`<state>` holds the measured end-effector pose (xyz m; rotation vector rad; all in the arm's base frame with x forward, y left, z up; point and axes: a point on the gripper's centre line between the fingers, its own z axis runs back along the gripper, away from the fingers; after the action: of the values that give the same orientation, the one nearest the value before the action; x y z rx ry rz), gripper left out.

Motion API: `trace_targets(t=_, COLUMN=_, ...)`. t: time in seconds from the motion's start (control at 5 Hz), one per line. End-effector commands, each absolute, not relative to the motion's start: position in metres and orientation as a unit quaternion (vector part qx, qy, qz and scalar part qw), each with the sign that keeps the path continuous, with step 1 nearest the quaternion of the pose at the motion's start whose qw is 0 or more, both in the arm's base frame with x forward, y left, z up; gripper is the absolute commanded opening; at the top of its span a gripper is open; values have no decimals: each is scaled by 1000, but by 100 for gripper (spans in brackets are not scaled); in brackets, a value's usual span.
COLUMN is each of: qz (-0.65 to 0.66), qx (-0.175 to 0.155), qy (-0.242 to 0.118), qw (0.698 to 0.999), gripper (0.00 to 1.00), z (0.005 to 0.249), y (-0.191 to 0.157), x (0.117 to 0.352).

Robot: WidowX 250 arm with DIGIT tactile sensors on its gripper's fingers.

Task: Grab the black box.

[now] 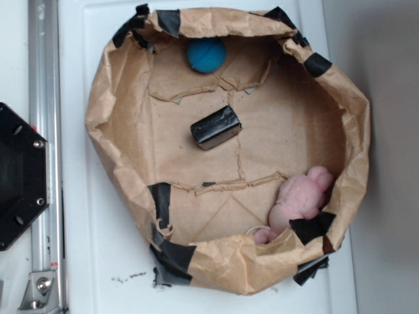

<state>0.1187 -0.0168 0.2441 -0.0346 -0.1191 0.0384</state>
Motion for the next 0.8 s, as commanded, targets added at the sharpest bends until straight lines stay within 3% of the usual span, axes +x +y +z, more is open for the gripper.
trace_targets(t=0.0, qz=19, qx=-17, qy=-60, qw=998, gripper=100, z=244, y=-17, x=119)
trace_targets(t=0.4, qz=120, qx=-44, qy=-41, qw=991, gripper=100, z=168, y=26, x=216)
trace_targets(t=0.6, qz=158, qx=-50, qy=-27, qw=986, gripper=100, z=135, y=42, x=238)
